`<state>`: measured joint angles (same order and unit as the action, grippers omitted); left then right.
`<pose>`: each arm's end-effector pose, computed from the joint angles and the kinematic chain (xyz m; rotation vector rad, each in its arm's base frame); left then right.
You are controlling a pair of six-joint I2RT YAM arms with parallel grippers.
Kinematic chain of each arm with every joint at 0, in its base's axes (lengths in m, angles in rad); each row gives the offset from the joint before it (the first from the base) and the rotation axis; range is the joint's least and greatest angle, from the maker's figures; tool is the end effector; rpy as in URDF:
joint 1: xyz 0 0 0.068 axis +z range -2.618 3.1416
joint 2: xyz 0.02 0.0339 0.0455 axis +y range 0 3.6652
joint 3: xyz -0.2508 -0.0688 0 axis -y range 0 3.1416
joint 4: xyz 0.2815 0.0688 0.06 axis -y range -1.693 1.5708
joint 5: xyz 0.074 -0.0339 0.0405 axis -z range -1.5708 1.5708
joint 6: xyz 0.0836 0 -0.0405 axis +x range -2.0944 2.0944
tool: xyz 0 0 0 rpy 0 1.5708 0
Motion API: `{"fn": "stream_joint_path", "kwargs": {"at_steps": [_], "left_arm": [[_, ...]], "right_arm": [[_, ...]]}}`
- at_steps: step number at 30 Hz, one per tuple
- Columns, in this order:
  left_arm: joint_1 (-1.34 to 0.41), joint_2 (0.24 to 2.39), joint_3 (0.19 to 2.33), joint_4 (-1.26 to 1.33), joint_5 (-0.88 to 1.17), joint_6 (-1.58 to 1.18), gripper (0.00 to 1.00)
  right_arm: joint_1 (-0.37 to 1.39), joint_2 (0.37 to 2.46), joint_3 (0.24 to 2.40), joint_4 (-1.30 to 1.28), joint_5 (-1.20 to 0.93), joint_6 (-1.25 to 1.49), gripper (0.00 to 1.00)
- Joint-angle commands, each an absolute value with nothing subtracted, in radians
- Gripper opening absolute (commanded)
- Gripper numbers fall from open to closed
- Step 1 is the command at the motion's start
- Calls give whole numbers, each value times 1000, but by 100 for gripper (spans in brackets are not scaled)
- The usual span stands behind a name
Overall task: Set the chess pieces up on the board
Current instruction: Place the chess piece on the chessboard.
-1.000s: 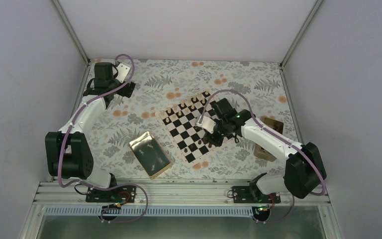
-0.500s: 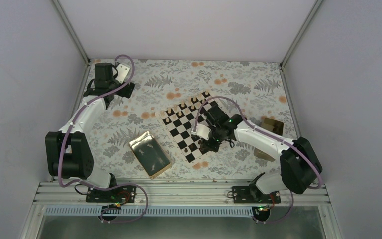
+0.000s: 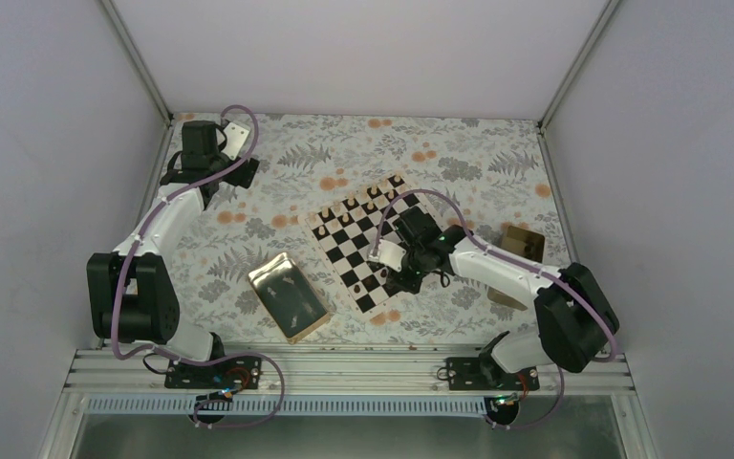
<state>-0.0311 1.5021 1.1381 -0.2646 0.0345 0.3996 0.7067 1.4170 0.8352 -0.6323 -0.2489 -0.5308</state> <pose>0.4143 -0.0158 0.2269 0.4899 2.1489 0.1683 0.2177 0.2130 0.1115 -1.6652 2.2305 0.3908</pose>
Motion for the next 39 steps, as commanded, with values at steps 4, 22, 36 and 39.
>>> {"fn": "stream_joint_path", "kwargs": {"at_steps": [4, 22, 36, 39], "left_arm": [[-36, 1480, 1125, -250, 31, 396, 100], [-35, 1479, 1127, -251, 32, 397, 100], [-35, 1486, 1129, -250, 30, 397, 100], [-35, 1489, 1128, -249, 30, 397, 100]], "right_arm": [[718, 1447, 828, -592, -240, -540, 17], [717, 1481, 815, -582, -236, -546, 17], [718, 1494, 816, -572, -226, -547, 20], [718, 1491, 810, -571, -226, -546, 22]]}}
